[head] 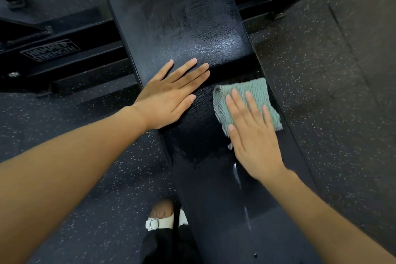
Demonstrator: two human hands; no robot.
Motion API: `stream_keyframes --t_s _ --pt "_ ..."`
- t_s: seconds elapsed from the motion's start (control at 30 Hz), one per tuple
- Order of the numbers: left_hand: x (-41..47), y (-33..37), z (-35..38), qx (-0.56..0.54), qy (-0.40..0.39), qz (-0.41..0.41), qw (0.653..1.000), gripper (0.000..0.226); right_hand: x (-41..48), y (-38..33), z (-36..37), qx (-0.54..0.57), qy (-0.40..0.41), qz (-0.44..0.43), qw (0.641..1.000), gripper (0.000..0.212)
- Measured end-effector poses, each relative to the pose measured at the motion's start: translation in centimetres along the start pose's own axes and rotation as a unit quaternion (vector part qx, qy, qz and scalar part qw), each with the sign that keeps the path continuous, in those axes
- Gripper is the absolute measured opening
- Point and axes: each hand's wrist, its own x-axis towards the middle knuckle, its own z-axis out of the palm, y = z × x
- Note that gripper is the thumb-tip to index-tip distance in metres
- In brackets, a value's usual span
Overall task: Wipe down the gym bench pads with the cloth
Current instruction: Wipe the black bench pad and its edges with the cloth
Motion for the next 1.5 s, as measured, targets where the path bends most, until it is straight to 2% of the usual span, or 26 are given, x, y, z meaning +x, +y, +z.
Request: stream_keyframes --t_s 0.13,0.3,0.7,0.9,1.23,1.4,1.5 --pt "0.0 -0.1 0.0 0.008 0.000 0.009 1.000 0.058 -5.4 -1.3 0.9 0.005 -0.009 -0.009 1.000 0.055" --pt "0.0 0.0 -0.1 0.004 -0.005 0.012 1.000 0.058 -9.2 -2.5 1.8 -0.001 -0.017 0.024 1.000 0.056" --pt "-0.1 -0.1 0.1 0.014 -0.012 0.021 1.000 0.058 -3.4 1.8 0.2 0.025 0.011 0.094 0.995 0.055" --pt "-0.3 0.3 0.1 0.019 -0.015 0.013 1.000 0.058 -3.2 -1.2 0.6 0.049 0.044 0.147 0.987 0.059" --pt "-0.2 0.2 0.1 0.021 -0.010 0.020 1.000 0.057 -7.4 -10.8 4.0 0.013 -0.019 0.007 1.000 0.058" --pt "-0.2 0.1 0.1 0.021 -0.010 0.021 1.000 0.057 -7.3 -9.0 3.5 0.003 -0.031 -0.041 0.999 0.056" --pt "-0.2 0.2 0.1 0.019 -0.009 0.020 1.000 0.058 -6.8 -6.5 2.8 -0.001 -0.015 -0.018 1.000 0.056"
